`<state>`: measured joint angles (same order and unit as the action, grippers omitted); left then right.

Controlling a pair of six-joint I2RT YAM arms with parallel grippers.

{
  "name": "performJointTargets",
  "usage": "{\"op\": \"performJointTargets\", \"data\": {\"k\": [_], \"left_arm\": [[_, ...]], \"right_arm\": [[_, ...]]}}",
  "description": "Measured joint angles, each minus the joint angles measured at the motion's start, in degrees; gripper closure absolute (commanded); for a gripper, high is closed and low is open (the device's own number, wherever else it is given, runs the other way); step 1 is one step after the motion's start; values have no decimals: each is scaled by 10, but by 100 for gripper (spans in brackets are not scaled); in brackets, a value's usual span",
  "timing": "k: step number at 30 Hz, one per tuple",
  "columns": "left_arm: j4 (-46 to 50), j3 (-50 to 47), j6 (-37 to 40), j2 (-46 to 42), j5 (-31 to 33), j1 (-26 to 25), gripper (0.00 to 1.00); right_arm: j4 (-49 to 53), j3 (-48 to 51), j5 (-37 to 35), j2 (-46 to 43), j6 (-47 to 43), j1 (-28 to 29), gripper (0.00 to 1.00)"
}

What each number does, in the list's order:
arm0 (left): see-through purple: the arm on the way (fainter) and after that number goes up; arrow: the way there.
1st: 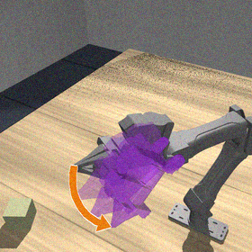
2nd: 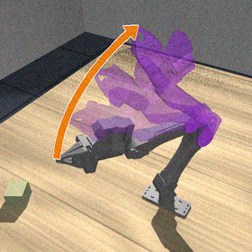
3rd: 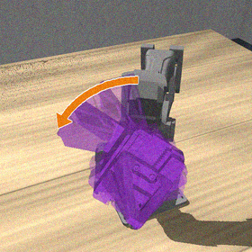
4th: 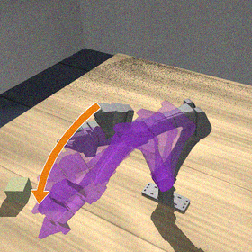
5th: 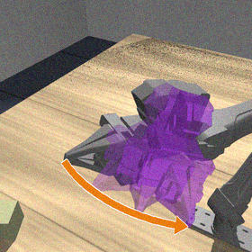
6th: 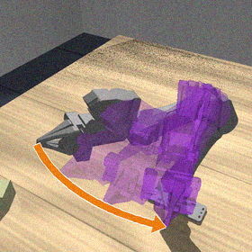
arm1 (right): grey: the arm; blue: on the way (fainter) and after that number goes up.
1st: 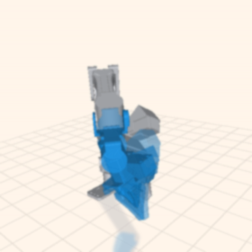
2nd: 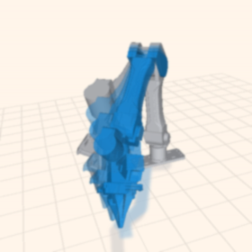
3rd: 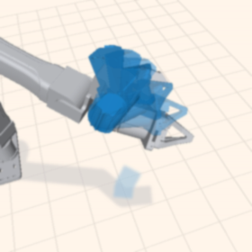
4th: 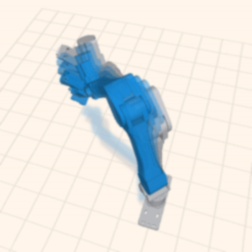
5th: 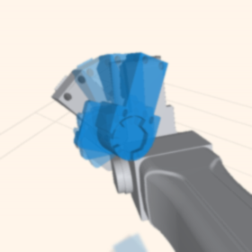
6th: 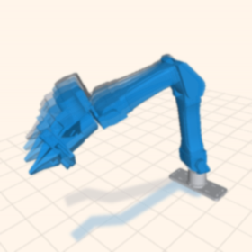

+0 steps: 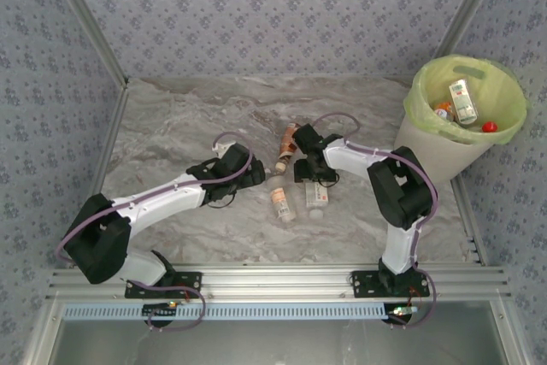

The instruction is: Put the plastic bottles in the bin

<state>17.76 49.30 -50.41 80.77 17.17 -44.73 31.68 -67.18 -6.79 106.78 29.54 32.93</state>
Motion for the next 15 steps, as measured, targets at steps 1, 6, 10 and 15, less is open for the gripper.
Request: {"op": "performJointTargets", "data": {"k": [1, 6, 10, 15], "left_arm": [[0, 0, 0, 0, 0, 0, 0], [-7, 0, 4, 3, 0, 0, 0], [-13, 0, 7, 7, 0, 0, 1], [-16, 0, 11, 8, 0, 1, 1]], "right_arm": [[1, 0, -3, -1, -2, 0, 32], [-8, 11, -26, -21, -15, -2, 39], [-7, 15, -49, -61, -30, -4, 40], [-7, 15, -75, -127, -44, -4, 41]]}}
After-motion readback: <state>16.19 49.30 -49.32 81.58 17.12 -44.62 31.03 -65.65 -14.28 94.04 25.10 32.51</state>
